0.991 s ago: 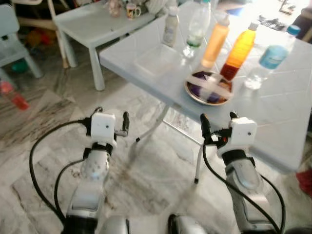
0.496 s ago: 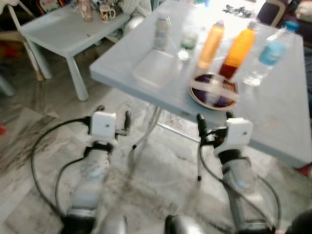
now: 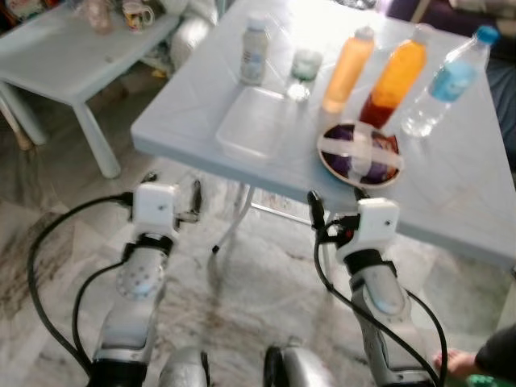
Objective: Restocking fridge
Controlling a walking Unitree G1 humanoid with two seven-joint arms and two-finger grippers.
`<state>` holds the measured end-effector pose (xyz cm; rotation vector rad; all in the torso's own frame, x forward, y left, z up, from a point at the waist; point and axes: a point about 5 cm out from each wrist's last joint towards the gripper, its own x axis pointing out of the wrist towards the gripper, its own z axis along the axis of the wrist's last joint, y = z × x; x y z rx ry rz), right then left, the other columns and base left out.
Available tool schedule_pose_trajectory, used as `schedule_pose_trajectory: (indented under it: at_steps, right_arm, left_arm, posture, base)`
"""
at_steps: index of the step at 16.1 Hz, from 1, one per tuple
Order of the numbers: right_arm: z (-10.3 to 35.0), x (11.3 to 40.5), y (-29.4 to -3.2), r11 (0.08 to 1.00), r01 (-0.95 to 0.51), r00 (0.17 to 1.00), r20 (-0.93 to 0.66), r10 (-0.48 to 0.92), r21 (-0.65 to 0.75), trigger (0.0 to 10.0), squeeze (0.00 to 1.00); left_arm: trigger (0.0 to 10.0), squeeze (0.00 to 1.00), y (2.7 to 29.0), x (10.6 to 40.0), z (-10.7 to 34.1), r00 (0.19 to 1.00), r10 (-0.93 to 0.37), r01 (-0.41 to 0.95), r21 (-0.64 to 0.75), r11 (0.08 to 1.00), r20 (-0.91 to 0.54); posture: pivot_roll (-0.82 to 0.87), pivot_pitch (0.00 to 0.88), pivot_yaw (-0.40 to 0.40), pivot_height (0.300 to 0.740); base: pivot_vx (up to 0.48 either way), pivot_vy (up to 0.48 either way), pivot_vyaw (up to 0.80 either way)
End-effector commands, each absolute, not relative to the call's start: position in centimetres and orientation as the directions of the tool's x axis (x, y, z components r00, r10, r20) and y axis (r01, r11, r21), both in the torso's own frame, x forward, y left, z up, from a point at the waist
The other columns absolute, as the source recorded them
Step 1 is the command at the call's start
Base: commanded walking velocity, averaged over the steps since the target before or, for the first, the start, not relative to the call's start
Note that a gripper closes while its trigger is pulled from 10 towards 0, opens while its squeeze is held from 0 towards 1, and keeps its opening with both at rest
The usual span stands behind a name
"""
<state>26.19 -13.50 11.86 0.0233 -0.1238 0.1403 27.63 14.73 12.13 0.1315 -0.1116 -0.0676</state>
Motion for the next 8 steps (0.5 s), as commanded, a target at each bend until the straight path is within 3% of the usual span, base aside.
schedule_pose_trajectory:
  at_steps: [1,3,6,8]
  right_arm:
    - [11.6,25.9,-14.8,0.996,-0.093,0.989,0.113,0.093,-0.006,10.0,0.00]
    - [12.0,26.0,-16.5,1.000,0.024,0.991,0.135,-0.023,-0.004,10.0,0.00]
    - [11.6,26.3,-17.5,0.998,0.065,0.992,0.109,-0.067,0.024,10.0,0.00]
    - [12.1,26.8,-16.9,1.000,0.019,0.991,0.129,-0.021,0.019,10.0,0.00]
  left_arm:
    - [10.0,0.00,13.3,27.6,12.4,0.986,-0.124,0.110,0.125,0.986,0.113]
    - [10.0,0.00,13.2,27.6,12.5,0.985,-0.127,0.113,0.122,0.986,0.116]
    - [10.0,0.00,13.5,27.5,12.5,0.985,-0.127,0.113,0.127,0.985,0.113]
    - [10.0,0.00,13.5,27.6,12.6,0.984,-0.134,0.119,0.129,0.984,0.117]
  posture:
    - [0.08,0.185,-0.053,0.740]
    - [0.08,0.189,-0.052,0.740]
    - [0.09,0.194,-0.044,0.740]
    - [0.09,0.194,-0.040,0.740]
  base:
    - [0.000,0.000,-0.80]
    - [0.000,0.000,-0.80]
    - [0.000,0.000,-0.80]
    - [0.000,0.000,0.00]
